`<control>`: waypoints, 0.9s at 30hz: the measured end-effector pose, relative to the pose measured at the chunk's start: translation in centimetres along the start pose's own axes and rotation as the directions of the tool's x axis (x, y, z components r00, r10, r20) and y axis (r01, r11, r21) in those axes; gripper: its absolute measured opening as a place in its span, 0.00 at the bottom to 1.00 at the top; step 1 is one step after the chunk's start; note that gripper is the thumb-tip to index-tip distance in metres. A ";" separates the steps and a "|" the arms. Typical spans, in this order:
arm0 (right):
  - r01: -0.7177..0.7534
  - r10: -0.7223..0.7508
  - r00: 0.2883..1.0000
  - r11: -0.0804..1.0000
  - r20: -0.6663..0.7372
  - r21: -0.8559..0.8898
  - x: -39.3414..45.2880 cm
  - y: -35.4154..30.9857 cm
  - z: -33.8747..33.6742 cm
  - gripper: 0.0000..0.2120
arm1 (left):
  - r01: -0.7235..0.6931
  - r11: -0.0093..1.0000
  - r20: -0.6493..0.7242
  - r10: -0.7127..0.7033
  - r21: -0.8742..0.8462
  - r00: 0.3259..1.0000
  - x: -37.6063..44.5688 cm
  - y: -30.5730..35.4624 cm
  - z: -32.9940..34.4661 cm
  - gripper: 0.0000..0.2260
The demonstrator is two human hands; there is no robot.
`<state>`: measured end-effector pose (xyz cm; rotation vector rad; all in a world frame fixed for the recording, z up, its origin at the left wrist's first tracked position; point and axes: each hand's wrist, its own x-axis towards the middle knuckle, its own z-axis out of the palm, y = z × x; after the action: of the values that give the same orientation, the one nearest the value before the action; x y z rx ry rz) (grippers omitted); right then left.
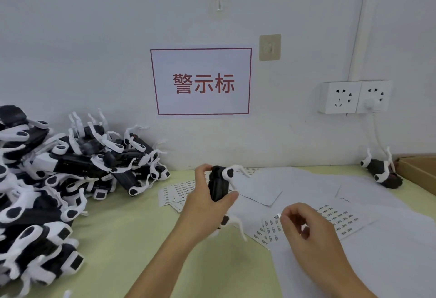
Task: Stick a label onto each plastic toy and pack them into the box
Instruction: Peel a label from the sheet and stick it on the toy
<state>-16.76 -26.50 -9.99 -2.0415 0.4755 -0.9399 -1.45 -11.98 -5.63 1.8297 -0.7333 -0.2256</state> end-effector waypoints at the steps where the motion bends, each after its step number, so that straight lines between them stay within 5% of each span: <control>1: 0.010 -0.010 1.000 1.000 -0.009 0.002 0.0 -0.1 -0.1 0.10 | 0.031 0.992 0.054 -0.025 -0.120 0.998 -0.3 0.1 0.7 0.20; 5: 0.044 -0.043 0.999 0.998 -0.032 0.037 0.1 -0.7 -0.7 0.10 | 0.218 0.889 0.249 -0.124 -0.401 0.961 -1.3 -0.5 4.2 0.20; 10: 0.053 -0.052 0.998 0.996 -0.022 0.068 0.3 -1.2 -1.4 0.09 | 0.343 0.757 0.372 -0.142 -0.556 0.917 -2.3 -1.8 7.2 0.29; 27: 0.093 -0.089 0.995 0.984 0.035 -0.151 0.4 -1.5 -1.5 0.11 | 0.260 0.721 0.444 0.073 -0.642 0.893 -2.2 -3.2 7.2 0.28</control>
<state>-17.63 -26.64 -8.07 -2.2279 0.4538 -0.9525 -5.49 -15.64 -11.68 1.0836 -0.7265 -0.8958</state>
